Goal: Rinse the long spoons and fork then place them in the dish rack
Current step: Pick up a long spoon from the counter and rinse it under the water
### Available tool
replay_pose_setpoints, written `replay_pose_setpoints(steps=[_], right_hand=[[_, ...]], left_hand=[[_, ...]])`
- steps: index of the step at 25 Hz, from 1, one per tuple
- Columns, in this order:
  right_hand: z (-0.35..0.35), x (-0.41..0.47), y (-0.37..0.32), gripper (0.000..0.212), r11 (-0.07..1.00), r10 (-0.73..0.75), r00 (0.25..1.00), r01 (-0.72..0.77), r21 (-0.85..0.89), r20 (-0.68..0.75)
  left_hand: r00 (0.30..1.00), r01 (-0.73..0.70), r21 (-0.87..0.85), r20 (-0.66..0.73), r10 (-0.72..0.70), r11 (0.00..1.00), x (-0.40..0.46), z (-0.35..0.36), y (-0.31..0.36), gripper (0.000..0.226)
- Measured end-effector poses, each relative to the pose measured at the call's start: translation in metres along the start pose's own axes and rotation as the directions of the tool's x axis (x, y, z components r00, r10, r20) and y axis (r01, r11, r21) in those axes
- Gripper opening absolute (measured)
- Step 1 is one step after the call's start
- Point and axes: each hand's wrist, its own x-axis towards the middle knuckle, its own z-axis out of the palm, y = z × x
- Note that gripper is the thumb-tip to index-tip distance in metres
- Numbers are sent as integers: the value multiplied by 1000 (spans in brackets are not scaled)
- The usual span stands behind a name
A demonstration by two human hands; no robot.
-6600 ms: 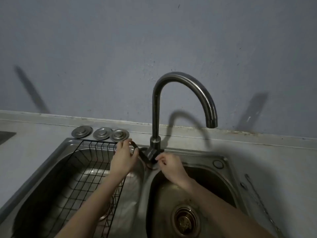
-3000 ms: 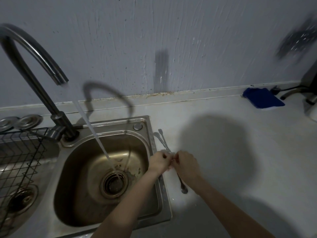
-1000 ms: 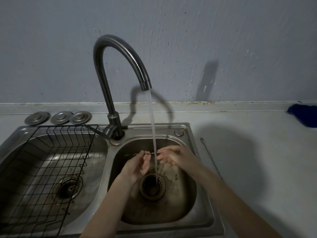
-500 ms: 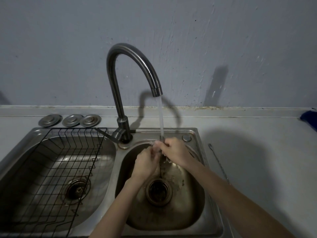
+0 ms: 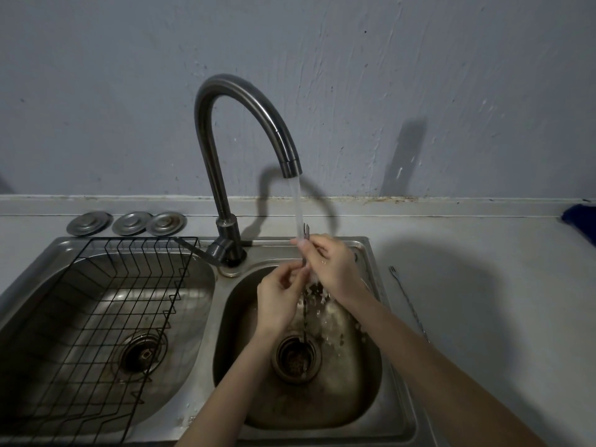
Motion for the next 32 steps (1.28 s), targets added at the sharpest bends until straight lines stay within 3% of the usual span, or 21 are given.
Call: replay_pose_setpoints(steps=[2, 7, 10, 17, 21, 27, 32], right_hand=[[-2, -5, -1, 19, 999, -42, 998, 43, -5, 54], [-7, -1, -7, 28, 997, -73, 997, 72, -36, -35], [0, -1, -15, 28, 995, -74, 997, 72, -70, -15], [4, 2, -31, 30, 997, 58, 994, -63, -50, -90], [7, -2, -32, 30, 998, 43, 999, -43, -47, 6], [5, -9, 3, 25, 990, 138, 985, -133, -46, 106], [6, -11, 33, 18, 978, 193, 964, -205, 45, 183]], left_hand=[[1000, -12, -15, 9, 12, 1000, 1, -2, 3, 13], [995, -1, 25, 104, -1, 1000, -5, -10, -7, 20], [980, 40, 74, 194, -53, 996, -11, -15, -19, 21], [862, 126, 272, 446, -241, 954, -17, -19, -47, 20], [870, 88, 309, 439, -224, 947, -10, -10, -44, 28], [943, 117, 81, 304, -136, 990, -3, 8, -22, 24], [949, 185, 57, 250, -193, 981, -10, 17, -29, 21]])
